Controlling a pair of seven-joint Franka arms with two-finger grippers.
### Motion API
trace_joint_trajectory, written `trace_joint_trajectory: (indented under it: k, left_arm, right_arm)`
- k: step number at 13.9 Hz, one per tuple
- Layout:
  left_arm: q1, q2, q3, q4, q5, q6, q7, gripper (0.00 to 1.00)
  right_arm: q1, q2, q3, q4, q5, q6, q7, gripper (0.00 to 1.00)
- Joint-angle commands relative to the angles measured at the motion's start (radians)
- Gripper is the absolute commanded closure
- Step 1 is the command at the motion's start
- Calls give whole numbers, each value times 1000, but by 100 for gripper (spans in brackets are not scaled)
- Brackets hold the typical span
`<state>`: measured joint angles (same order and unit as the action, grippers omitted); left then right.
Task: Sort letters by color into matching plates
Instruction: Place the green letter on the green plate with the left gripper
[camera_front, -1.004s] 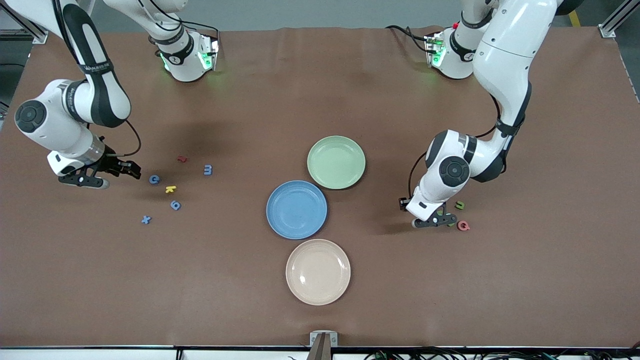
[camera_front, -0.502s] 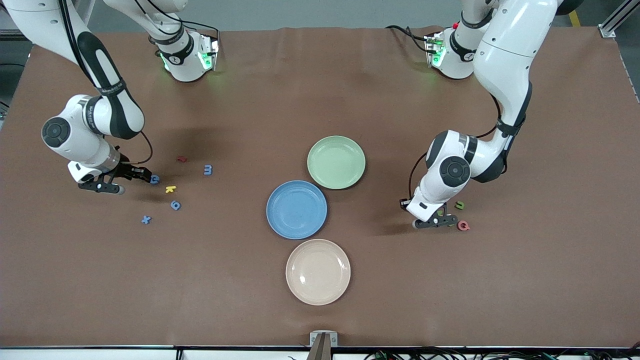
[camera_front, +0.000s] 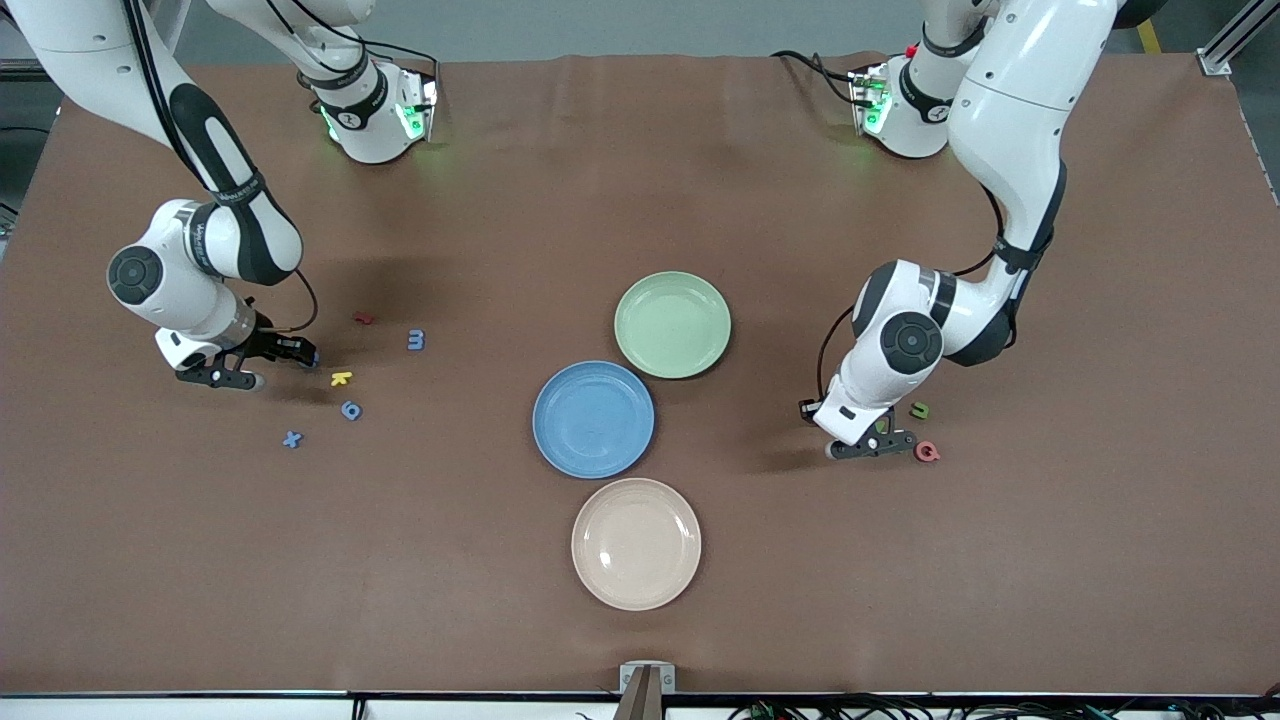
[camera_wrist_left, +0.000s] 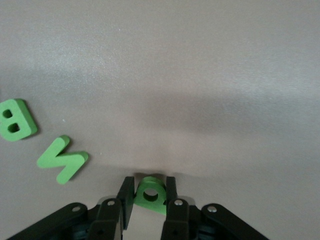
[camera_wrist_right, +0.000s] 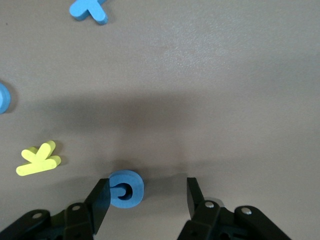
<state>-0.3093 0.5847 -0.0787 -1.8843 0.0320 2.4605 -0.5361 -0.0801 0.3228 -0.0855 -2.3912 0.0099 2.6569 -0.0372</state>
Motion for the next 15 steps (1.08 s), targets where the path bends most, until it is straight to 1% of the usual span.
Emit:
trace_joint_trajectory:
  k: [1, 3, 5, 10, 12, 14, 15]
  left_arm:
    - [-14, -66, -15, -1, 19, -81, -67, 77]
    - [-20, -83, -45, -1, 19, -98, -112, 77]
    - [-51, -97, -70, 2, 17, -129, -183, 77]
    - [-206, -95, -70, 11, 19, -146, -381, 77]
    - [-250, -89, -72, 11, 17, -146, -425, 77]
    - [-293, -71, -72, 11, 17, -144, -465, 77]
    - [-315, -60, -70, 11, 19, -141, -485, 77]
  right_arm:
    - [8, 2, 9, -10, 10, 31, -3, 29]
    - [8, 2, 10, -10, 10, 31, -3, 29]
    - [8, 8, 12, -10, 12, 32, -3, 29]
    - [8, 21, 13, -10, 12, 35, -3, 30]
    - [8, 27, 13, -10, 12, 46, -3, 34]
    - [8, 32, 18, -10, 12, 55, -3, 41]
    - [8, 33, 18, -10, 13, 60, -3, 47]
